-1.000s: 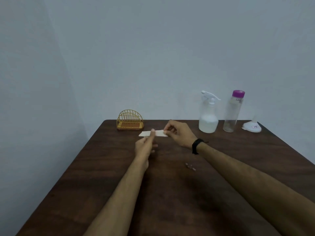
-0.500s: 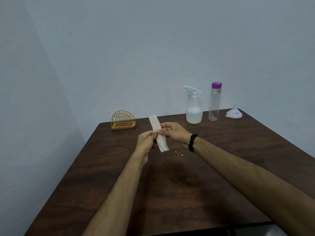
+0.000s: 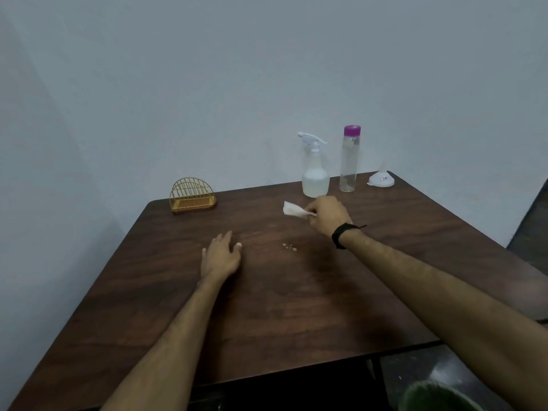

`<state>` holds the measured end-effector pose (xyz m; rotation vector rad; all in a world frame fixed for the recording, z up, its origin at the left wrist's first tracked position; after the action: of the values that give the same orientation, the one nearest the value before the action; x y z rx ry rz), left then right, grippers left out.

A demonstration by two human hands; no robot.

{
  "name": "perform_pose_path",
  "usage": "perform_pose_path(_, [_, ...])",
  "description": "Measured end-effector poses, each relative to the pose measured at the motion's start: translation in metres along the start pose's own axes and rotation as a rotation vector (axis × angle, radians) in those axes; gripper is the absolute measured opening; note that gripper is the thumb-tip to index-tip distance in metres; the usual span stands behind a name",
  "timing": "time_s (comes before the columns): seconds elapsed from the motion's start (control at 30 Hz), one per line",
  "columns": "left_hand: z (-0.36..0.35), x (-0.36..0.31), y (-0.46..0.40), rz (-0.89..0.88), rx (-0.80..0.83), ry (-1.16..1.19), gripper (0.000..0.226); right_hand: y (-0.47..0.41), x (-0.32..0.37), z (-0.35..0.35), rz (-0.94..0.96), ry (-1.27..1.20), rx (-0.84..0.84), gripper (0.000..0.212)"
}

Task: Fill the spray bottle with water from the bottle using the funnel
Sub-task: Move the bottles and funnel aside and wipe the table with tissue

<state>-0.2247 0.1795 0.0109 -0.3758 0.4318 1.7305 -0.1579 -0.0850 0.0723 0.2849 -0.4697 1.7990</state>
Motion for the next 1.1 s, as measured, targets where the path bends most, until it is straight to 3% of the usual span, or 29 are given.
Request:
perform_pose_path(0.1, [-0.013, 0.006, 0.0, 0.0, 0.051, -0.228, 0.058, -0.003, 0.0, -0.018, -0.057, -0.003, 0.09, 0.021])
perform_pose_path(0.33, [-0.009, 0.019, -0.006, -0.005, 0.113, -0.319, 0.066, -0.011, 0.015, -0.048, -0.015, -0.039, 0.254, 0.023])
perform_pose_path(0.47, [-0.013, 0.02, -0.008, -0.01, 0.092, -0.325, 0.067, -0.012, 0.024, -0.056, 0.13, 0.067, 0.358, 0.036])
perform_pose_path(0.6, [-0.014, 0.021, -0.01, -0.006, 0.087, -0.328, 0.067, -0.002, 0.027, -0.058, 0.316, 0.041, 0.44, 0.031])
perform_pose_path(0.73, [-0.014, 0.022, -0.011, -0.013, 0.084, -0.33, 0.068, 0.003, 0.017, -0.045, 0.188, -0.352, 0.531, 0.038])
perform_pose_path(0.83, [-0.014, 0.022, -0.011, -0.02, 0.084, -0.331, 0.068, 0.001, 0.009, -0.035, -0.006, -0.89, 0.47, 0.029])
perform_pose_path(0.9, [-0.014, 0.021, -0.01, -0.023, 0.081, -0.331, 0.068, -0.001, 0.005, -0.033, -0.089, -1.063, 0.445, 0.026])
perform_pose_path(0.97, [-0.013, 0.021, -0.009, -0.026, 0.077, -0.326, 0.068, -0.002, 0.0, -0.036, -0.119, -0.925, 0.438, 0.026])
perform_pose_path(1.1, [-0.013, 0.021, -0.008, -0.023, 0.084, -0.328, 0.068, -0.002, -0.007, -0.038, 0.024, -0.292, 0.313, 0.032])
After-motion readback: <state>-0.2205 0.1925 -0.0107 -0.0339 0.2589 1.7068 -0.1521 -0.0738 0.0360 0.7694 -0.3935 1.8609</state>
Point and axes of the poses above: each hand's wrist, its own y-axis away from the middle knuckle, its own z-axis out of the back of the hand, x = y × z, the point moved 4 cm from there along -y, towards the middle knuckle, and after that the axes turned 8 degrees about x, right-handed, at the moved point
